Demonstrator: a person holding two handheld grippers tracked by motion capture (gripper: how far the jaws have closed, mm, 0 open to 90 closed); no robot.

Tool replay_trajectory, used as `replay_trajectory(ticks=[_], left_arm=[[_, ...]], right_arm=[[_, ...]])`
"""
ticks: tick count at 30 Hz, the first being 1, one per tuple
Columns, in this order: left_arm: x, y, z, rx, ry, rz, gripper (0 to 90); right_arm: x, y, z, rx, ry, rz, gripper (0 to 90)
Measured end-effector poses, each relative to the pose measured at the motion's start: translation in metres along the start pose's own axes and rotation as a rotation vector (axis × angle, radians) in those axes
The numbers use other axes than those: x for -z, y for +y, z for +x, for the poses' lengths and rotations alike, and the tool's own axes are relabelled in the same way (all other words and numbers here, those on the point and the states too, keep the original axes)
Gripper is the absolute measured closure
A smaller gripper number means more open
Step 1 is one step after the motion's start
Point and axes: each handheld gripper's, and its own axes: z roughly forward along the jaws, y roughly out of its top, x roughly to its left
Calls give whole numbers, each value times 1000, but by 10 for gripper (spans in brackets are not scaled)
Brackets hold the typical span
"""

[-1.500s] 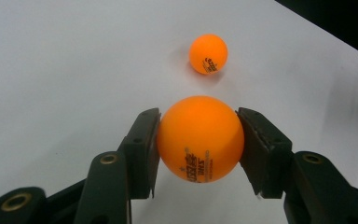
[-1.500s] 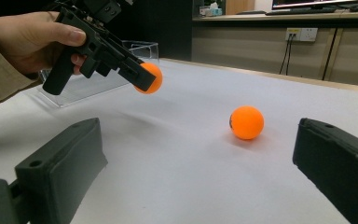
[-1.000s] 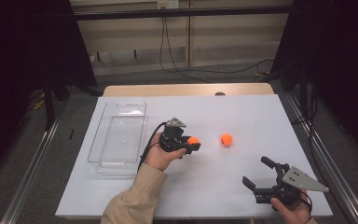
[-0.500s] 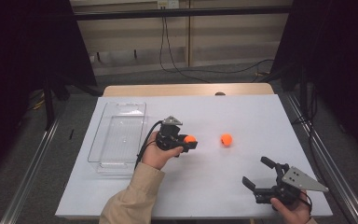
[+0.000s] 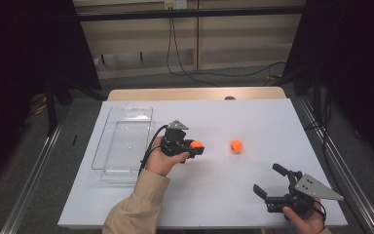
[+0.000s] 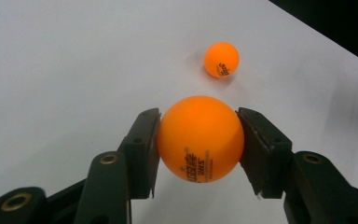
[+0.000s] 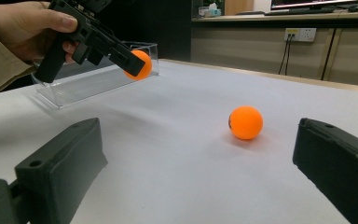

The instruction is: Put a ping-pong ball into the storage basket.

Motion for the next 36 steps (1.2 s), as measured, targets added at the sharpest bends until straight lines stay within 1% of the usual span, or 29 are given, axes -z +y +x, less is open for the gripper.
replay_trajectory(ticks=[17,27,28,30,36], left_arm=[[5,1,2,7,-1,-3,508],[8,1,5,15,4,-8,508],[9,1,6,13,3,-3,508],[9,1,6,19,6,-12,508],[12,1,9,20,10,-13,508]], right_arm=[[0,-1,-2,-7,-16,3,12],[0,-1,-2,-8,-16,7,11],[0,-1,-2,-8,-16,7,11],[0,-1,-2,-8,-16,7,11],[0,-1,-2,-8,-16,7,11]])
